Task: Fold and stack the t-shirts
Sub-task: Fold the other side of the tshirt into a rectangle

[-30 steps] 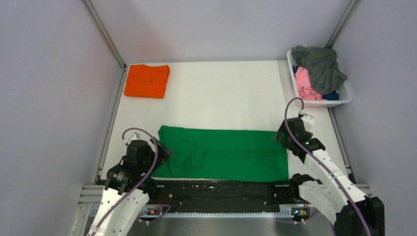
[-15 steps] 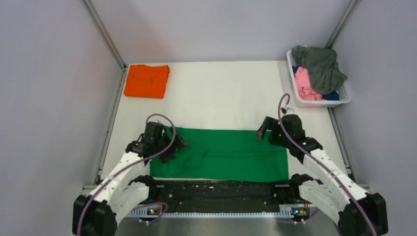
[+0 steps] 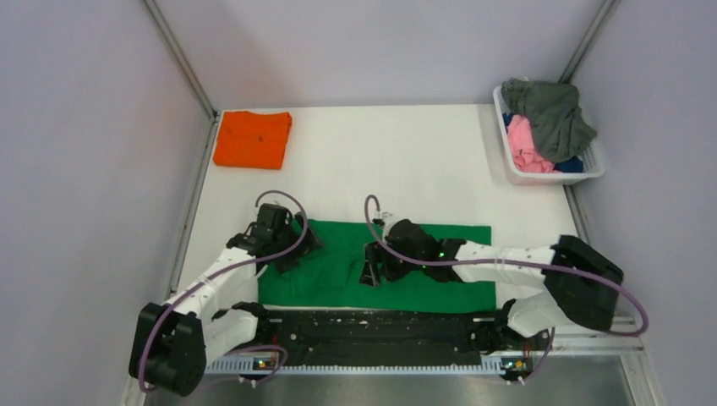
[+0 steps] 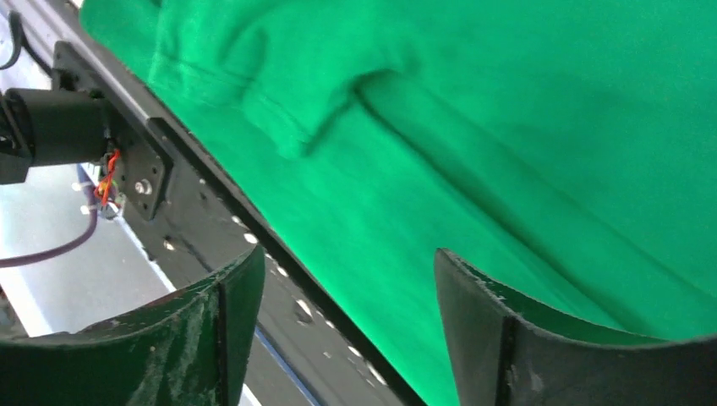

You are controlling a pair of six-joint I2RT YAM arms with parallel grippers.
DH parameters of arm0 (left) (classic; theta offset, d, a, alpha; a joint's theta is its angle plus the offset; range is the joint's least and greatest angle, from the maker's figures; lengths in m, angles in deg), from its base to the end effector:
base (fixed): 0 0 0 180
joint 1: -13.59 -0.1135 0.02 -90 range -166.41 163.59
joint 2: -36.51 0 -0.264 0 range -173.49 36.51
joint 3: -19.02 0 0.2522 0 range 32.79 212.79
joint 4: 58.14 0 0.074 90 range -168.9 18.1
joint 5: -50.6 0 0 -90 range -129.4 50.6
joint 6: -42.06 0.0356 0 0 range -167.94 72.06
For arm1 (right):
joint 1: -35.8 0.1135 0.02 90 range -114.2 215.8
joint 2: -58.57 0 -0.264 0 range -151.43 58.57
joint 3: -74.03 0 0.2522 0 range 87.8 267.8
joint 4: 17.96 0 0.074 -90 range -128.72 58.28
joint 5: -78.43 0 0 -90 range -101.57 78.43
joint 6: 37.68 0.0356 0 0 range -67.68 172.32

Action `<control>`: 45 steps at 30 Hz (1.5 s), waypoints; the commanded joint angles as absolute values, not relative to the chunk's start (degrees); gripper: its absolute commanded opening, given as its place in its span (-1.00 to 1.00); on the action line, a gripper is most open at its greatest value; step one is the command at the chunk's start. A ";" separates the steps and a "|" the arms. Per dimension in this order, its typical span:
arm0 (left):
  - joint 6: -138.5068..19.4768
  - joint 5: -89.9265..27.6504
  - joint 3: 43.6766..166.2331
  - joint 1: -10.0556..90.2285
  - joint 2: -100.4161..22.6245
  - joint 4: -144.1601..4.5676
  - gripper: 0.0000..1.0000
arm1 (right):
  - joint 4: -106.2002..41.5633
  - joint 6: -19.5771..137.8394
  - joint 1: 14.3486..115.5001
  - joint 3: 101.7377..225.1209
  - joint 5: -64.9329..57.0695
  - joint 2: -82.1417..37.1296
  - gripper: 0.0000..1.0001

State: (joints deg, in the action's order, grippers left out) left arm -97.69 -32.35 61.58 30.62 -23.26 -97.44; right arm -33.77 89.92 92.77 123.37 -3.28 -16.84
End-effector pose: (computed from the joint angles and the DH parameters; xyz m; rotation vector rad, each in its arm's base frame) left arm 0.1788 -0.0593 0.1758 -0.7021 2.5669 -0.5774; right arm 0.1382 0.2219 0.1852 -0.5021 2.4597 0.9465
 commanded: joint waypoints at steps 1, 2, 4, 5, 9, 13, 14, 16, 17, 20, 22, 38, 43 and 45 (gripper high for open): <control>-96.60 -34.83 61.09 30.72 -22.80 -95.70 0.97 | -23.55 93.81 98.63 130.82 -2.51 -27.47 0.37; -96.63 -35.55 60.89 30.73 -22.86 -96.00 0.97 | -22.91 94.32 99.22 132.12 -2.64 -29.80 0.32; -96.50 -36.43 60.61 30.65 -22.98 -96.20 0.98 | -22.10 95.38 100.21 134.43 -1.99 -33.64 0.24; -96.46 -36.51 60.44 30.72 -23.06 -96.08 0.98 | -21.53 95.71 100.75 135.25 -2.04 -35.18 0.21; -96.69 -36.42 59.59 30.68 -23.27 -95.10 0.98 | -21.24 97.15 101.72 137.80 -3.56 -39.48 0.13; -97.25 -35.67 58.62 30.67 -23.09 -93.95 0.97 | -20.71 98.33 101.88 137.98 -4.72 -40.96 -0.02; -97.32 -35.58 58.44 30.65 -23.04 -93.81 0.98 | -20.58 98.70 101.89 137.98 -5.12 -41.18 -0.05; -97.40 -35.51 58.20 30.70 -22.71 -93.90 0.98 | -20.38 99.37 101.87 137.96 -5.77 -41.63 -0.12; -97.45 -35.57 58.10 30.72 -22.48 -93.94 0.98 | -20.10 99.73 101.87 137.92 -6.06 -41.86 -0.17; -97.70 -35.88 57.74 30.73 -21.64 -94.42 0.98 | -20.12 100.64 101.94 137.83 -7.41 -42.02 -0.33; -97.97 -35.74 57.10 30.69 -20.69 -94.17 0.97 | -20.45 101.32 101.89 137.97 -8.70 -42.25 -0.41; -98.24 -38.86 56.02 30.68 -15.56 -97.81 0.97 | -29.45 101.27 101.81 138.85 -8.32 -38.84 -1.00; -98.10 -38.81 56.34 30.69 -15.83 -98.24 0.98 | -30.51 100.65 101.87 136.32 -4.97 -36.37 -1.00; -98.13 -38.84 56.26 30.70 -15.72 -98.48 0.98 | -31.07 100.55 101.82 136.08 -5.92 -35.93 -0.90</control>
State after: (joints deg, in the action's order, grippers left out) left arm -98.68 -36.83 56.60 30.62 -16.09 -96.00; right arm -29.37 101.79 101.20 136.53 -6.84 -39.31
